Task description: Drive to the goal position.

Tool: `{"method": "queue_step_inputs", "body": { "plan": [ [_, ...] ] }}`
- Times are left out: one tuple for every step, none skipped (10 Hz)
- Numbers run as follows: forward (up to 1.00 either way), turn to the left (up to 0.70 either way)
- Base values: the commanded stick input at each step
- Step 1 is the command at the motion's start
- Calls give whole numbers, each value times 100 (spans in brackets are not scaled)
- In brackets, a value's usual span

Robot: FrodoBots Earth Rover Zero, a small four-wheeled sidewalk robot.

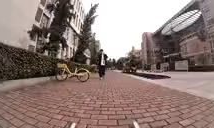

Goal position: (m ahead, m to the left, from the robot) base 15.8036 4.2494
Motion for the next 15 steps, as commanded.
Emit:
{"method": "queue_step_inputs", "body": {
  "plan": [
    [70, 0],
    [70, 0],
    [70, 0],
    [70, 0],
    [70, 0],
    [70, 0],
    [70, 0],
    [70, 0],
    [70, 0],
    [70, 0],
    [70, 0],
    [70, 0],
    [70, 0],
    [70, 0],
    [70, 0]
  ]
}}
